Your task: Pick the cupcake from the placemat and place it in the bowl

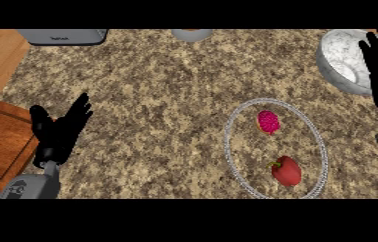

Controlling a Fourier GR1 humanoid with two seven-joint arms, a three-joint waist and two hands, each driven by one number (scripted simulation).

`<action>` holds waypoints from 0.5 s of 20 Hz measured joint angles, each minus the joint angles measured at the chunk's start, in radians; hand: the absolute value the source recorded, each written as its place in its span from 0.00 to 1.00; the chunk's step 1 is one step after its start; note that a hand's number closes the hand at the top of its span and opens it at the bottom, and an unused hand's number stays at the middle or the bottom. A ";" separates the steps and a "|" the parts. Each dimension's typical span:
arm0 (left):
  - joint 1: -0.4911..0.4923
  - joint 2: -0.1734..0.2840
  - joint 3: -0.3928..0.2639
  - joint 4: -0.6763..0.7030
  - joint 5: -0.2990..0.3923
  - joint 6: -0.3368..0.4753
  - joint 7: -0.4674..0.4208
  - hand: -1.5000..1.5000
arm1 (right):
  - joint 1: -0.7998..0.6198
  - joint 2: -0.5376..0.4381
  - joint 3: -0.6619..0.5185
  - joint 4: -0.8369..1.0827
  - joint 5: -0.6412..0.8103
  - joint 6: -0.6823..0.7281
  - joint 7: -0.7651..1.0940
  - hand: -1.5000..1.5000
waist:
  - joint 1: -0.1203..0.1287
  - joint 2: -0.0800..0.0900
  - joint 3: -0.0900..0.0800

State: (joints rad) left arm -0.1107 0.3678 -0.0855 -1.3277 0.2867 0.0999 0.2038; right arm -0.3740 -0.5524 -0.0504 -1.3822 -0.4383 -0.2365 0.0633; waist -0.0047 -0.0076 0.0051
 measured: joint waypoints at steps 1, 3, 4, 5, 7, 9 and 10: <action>-0.004 0.004 0.009 0.003 -0.007 -0.002 -0.013 0.50 | 0.013 -0.003 -0.003 -0.023 0.007 0.003 -0.006 1.00 | 0.000 0.001 -0.001; -0.014 0.013 0.018 -0.023 -0.033 0.022 -0.037 0.50 | 0.024 -0.015 0.017 -0.069 0.050 0.000 -0.030 1.00 | 0.000 0.002 -0.003; -0.023 0.021 0.027 -0.038 -0.045 0.038 -0.048 0.50 | 0.030 -0.032 0.023 -0.095 0.070 0.005 -0.044 1.00 | -0.002 0.000 -0.003; -0.036 0.037 0.040 -0.054 -0.057 0.050 -0.059 0.50 | 0.028 -0.048 0.033 -0.120 0.097 0.007 -0.061 1.00 | -0.001 -0.001 -0.004; -0.056 0.059 0.056 -0.081 -0.075 0.066 -0.080 0.50 | 0.050 -0.122 0.068 -0.124 0.189 0.014 -0.060 0.00 | -0.007 0.003 -0.015; -0.061 0.068 0.067 -0.095 -0.083 0.077 -0.089 0.50 | 0.116 -0.194 0.110 -0.081 0.301 -0.020 0.008 0.00 | -0.022 0.003 -0.019; -0.056 0.070 0.072 -0.099 -0.086 0.082 -0.098 0.50 | 0.147 -0.198 0.115 -0.075 0.339 -0.068 0.047 0.00 | -0.029 0.000 -0.018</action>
State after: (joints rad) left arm -0.1667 0.4376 -0.0131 -1.4262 0.2004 0.1824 0.1060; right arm -0.2269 -0.7509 0.0650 -1.4574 -0.0995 -0.3042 0.1099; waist -0.0338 -0.0075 -0.0126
